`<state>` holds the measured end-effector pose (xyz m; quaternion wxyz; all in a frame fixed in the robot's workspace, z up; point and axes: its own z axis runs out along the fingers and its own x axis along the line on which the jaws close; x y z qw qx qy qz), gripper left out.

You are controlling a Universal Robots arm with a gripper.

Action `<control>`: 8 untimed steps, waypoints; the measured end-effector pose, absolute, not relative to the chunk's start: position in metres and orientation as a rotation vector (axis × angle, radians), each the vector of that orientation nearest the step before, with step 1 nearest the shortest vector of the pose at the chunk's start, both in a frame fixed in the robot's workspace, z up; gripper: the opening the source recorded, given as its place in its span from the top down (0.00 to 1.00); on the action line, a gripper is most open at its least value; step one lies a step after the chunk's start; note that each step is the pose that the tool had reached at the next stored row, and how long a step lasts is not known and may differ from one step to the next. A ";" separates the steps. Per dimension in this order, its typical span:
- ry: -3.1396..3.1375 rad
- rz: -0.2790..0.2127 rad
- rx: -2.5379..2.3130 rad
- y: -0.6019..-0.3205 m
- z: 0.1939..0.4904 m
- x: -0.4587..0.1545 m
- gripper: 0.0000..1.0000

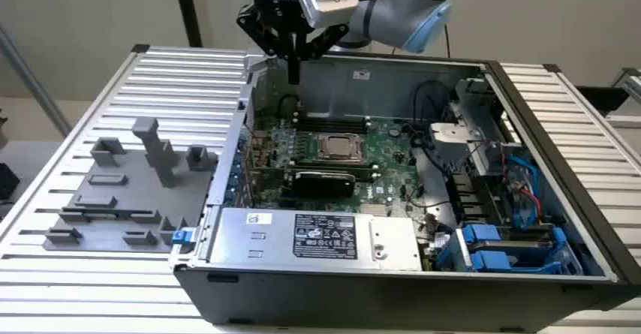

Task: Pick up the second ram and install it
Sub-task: 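Reach for the second ram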

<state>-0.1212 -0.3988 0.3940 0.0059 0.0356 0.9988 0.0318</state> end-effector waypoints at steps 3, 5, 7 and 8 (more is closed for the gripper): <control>3.127 0.101 0.111 -0.399 0.394 -0.121 1.00; 3.127 0.101 0.111 -0.399 0.394 -0.121 1.00; 3.127 0.102 0.111 -0.399 0.394 -0.121 1.00; 3.127 0.103 0.111 -0.399 0.394 -0.121 1.00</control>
